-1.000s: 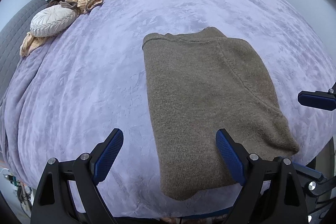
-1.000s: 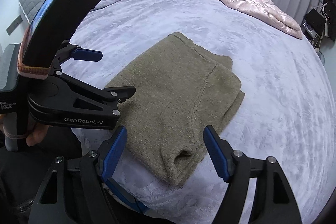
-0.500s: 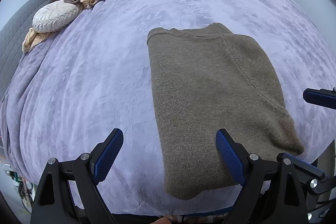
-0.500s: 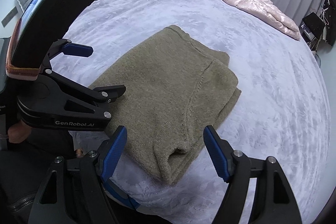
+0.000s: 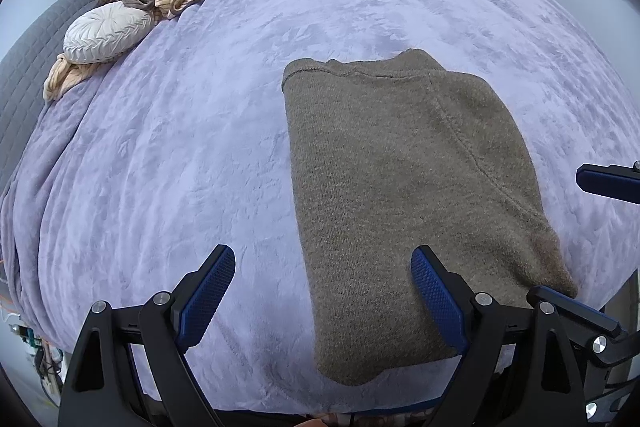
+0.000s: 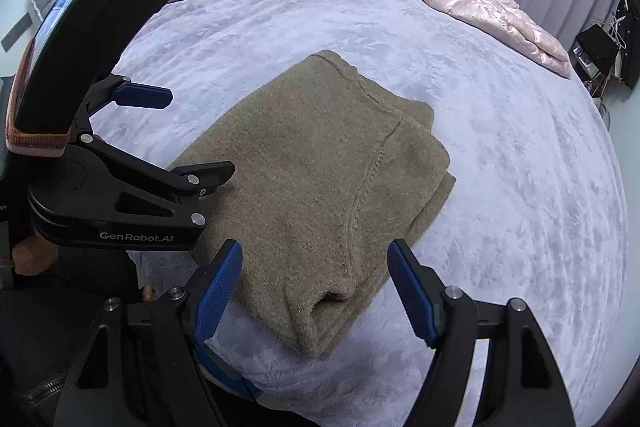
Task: Fold small clothes
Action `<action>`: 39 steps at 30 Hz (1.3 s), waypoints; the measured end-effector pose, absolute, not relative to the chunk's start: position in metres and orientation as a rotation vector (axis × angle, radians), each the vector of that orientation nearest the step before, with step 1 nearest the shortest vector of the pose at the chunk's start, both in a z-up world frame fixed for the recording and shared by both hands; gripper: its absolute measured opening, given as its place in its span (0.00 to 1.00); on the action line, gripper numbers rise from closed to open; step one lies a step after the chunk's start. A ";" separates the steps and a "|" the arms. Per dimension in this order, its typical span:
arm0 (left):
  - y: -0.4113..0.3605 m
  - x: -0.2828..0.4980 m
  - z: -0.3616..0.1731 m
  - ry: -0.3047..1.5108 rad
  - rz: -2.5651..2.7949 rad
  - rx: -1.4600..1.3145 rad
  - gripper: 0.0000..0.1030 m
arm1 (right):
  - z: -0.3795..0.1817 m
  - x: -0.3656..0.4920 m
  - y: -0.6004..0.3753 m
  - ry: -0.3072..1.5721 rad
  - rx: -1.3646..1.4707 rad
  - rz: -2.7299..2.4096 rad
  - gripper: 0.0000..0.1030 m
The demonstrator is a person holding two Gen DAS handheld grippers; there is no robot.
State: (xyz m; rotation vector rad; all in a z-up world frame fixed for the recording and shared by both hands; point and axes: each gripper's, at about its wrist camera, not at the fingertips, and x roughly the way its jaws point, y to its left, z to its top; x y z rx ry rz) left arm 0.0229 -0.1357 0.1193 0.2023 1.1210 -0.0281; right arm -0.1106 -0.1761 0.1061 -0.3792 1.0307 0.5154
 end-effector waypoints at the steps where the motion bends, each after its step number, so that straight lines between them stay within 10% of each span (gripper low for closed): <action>1: -0.136 0.023 0.119 1.120 -0.028 0.203 0.88 | 0.107 -0.110 -0.176 1.030 -0.380 0.515 0.76; 39: -0.138 0.034 0.129 1.117 -0.018 0.191 0.88 | 0.117 -0.094 -0.178 1.012 -0.366 0.523 0.76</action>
